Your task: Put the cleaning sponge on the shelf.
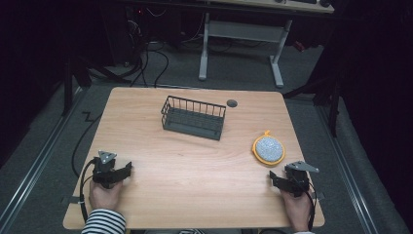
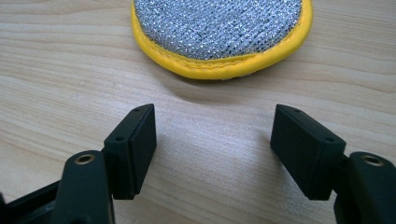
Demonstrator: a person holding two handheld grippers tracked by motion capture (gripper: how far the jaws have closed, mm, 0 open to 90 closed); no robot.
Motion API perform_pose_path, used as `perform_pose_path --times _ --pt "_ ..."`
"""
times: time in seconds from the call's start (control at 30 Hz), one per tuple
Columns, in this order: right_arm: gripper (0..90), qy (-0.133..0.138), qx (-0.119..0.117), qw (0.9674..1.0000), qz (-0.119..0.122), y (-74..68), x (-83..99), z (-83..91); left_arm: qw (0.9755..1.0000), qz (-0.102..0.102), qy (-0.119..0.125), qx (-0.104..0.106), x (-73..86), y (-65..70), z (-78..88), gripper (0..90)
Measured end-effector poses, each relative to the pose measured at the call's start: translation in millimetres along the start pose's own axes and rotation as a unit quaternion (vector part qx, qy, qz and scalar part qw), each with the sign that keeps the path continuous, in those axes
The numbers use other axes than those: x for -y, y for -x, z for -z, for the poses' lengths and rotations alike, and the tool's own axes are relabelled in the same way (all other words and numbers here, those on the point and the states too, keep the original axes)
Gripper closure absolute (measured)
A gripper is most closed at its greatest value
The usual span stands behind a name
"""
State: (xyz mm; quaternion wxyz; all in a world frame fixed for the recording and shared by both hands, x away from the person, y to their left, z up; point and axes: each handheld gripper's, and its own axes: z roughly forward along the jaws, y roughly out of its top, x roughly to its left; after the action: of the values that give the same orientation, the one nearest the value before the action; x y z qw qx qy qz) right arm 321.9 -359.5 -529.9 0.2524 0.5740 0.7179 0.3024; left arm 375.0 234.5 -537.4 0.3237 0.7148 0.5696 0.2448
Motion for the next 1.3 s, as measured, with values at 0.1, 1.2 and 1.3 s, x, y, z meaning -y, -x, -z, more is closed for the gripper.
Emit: perform_pose_path --times 0.1,1.2,1.3 --pt "31.1 -0.001 0.0 1.0 0.001 -0.2 0.0 0.1 1.0 0.0 0.0 0.0 0.0 0.0 0.0 28.2" --pt "30.0 -0.001 -0.002 1.0 0.003 -0.7 0.2 0.2 0.9985 0.029 -0.004 0.046 -15.3 -2.8 -0.2 33.7" --pt "30.1 -0.001 -0.002 1.0 0.004 -0.8 0.2 0.2 0.9977 0.028 0.002 0.062 -22.0 -0.8 2.4 34.2"
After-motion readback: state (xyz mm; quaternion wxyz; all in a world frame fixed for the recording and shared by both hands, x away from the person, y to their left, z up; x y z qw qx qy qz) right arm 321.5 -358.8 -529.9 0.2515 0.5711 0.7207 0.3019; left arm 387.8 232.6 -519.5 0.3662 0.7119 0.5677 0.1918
